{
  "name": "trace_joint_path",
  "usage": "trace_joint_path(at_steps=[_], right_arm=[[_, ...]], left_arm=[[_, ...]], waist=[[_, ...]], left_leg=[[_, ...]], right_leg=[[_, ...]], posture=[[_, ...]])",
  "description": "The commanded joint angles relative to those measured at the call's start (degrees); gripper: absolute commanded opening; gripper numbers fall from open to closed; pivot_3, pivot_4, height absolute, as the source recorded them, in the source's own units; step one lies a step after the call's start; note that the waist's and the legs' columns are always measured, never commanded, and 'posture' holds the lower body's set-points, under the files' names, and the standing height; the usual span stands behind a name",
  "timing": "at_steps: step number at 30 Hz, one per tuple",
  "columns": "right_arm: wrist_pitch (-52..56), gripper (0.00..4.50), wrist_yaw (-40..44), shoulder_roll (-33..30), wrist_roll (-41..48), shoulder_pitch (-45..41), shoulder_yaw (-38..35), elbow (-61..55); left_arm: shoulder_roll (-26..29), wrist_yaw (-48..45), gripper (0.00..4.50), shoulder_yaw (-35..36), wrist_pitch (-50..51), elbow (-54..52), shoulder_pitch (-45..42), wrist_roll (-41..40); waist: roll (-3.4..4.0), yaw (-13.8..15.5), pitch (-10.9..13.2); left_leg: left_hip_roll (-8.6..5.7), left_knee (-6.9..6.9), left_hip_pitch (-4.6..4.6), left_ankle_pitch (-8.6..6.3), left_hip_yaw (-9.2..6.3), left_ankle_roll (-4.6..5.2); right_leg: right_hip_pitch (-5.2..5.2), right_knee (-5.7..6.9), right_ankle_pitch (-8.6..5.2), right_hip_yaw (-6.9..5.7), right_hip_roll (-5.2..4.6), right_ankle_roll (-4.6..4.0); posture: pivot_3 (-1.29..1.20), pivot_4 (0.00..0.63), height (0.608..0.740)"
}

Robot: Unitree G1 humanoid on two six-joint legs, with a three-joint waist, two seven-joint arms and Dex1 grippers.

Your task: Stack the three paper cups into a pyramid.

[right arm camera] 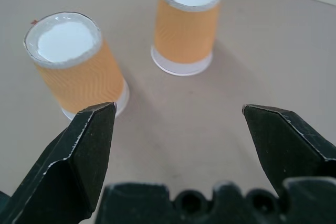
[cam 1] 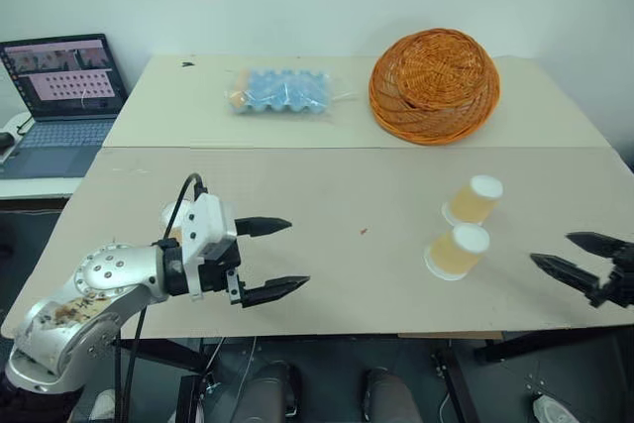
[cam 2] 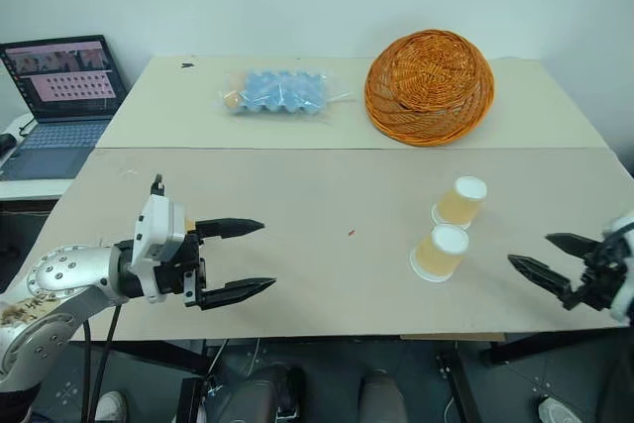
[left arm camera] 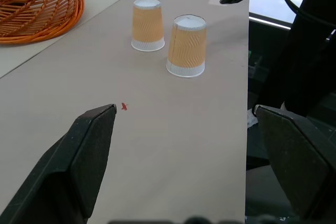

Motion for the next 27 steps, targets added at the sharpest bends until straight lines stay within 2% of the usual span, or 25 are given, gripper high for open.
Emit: trace_joint_path(at_steps=[1, 4, 14, 27], right_arm=[[-0.1, 4.49, 0.8, 0.6, 1.2, -1.0, 1.0, -2.3], [0.0, 4.49, 2.0, 0.8, 1.7, -1.1, 2.5, -3.4], [0.3, 4.49, 2.6, 1.3, 1.4, -3.6, 6.8, -4.9], [0.4, 4.49, -0.1, 2.8, 0.4, -11.2, 14.0, -4.5]], left_arm=[[0.3, -0.1, 4.5, 2.0, -1.2, -0.8, -0.3, 0.4], [0.4, 0.0, 4.5, 2.2, -1.1, -0.8, -0.5, 0.6], [-0.3, 2.5, 4.5, 1.9, 1.5, -1.0, -3.1, -0.5], [0.1, 4.9, 4.5, 2.0, 4.4, -2.4, -5.3, -2.5]], waist=[[0.0, 0.4, 0.0], [0.0, 0.4, 0.0], [-0.01, 0.3, 0.0], [-0.01, 0.3, 0.0]], left_leg=[[0.0, 0.0, -0.01, -0.01, 0.0, 0.07], [-0.03, 0.0, -0.02, 0.11, 0.0, 0.5], [-0.01, 0.01, 0.0, 0.09, 0.01, 0.45], [-0.02, 0.01, 0.0, 0.1, 0.01, 0.46]], right_leg=[[0.01, 0.0, -0.02, 0.0, 0.0, 0.0], [0.05, -0.04, -0.02, 0.0, -0.01, 0.01], [0.05, -0.02, -0.03, 0.0, -0.01, 0.03], [0.04, 0.0, -0.03, -0.02, -0.01, 0.05]], posture=[[0.0, 0.15, 0.726], [0.0, 0.15, 0.726], [0.0, 0.15, 0.726], [0.0, 0.15, 0.726]])
